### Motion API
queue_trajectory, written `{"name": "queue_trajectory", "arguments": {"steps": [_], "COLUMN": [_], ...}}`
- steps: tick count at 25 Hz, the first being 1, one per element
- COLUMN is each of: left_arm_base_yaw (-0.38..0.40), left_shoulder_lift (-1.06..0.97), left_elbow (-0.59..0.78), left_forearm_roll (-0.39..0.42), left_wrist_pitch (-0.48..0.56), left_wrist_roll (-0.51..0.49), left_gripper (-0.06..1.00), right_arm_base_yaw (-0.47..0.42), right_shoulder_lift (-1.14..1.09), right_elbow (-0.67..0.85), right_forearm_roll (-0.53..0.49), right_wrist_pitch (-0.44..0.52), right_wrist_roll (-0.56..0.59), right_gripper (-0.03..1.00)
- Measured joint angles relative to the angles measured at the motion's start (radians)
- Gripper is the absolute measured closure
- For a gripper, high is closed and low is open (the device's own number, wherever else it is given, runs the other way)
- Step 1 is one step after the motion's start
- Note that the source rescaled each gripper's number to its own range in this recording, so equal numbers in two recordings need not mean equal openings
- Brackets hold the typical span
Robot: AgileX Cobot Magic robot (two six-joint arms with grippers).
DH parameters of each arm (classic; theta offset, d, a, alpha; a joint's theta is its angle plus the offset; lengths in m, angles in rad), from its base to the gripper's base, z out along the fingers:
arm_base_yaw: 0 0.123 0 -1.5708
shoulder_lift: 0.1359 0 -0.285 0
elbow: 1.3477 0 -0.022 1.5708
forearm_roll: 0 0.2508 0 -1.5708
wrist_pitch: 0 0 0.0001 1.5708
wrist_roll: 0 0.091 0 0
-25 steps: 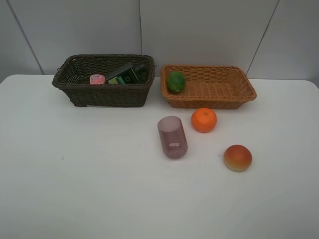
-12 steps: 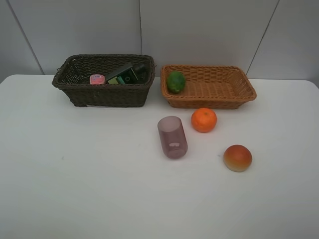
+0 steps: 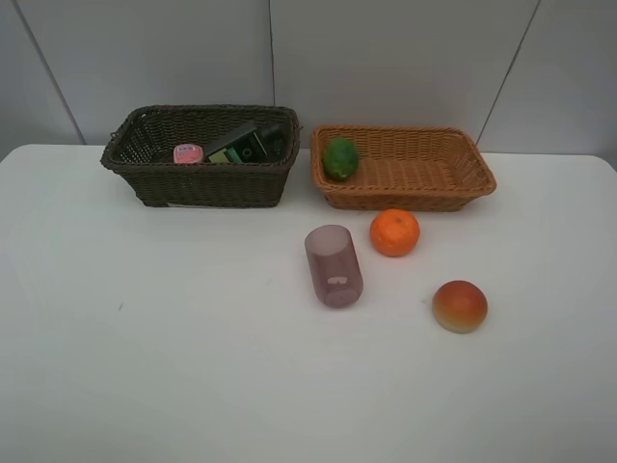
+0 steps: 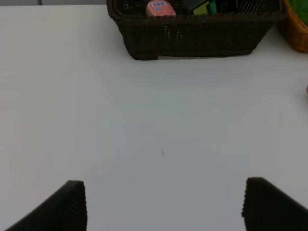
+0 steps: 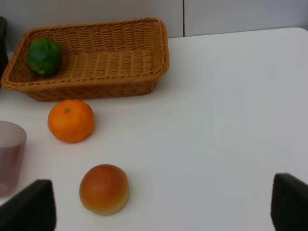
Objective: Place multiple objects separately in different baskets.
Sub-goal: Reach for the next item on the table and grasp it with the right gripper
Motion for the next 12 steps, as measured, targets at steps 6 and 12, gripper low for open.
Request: {"name": "queue_trajectory", "arguments": {"steps": [6, 12], "left_arm_base_yaw": [0.0, 0.0], "left_shoulder_lift": [0.0, 0.0], "left_elbow": [0.0, 0.0], "left_forearm_roll": [0.002, 0.002], "left_wrist_pitch": [0.0, 0.0], "left_wrist_roll": [0.022, 0.029], "left_gripper": [0.19, 0.19], "right_arm_base_yaw": [0.0, 0.0], "right_shoulder_lift": [0.0, 0.004], "right_elbow": [0.0, -0.005], "right_forearm_roll": [0.0, 0.001], "right_wrist_pitch": [0.0, -0.008], "right_wrist_roll": [0.0, 0.005], "right_gripper": [0.03, 0.03]}}
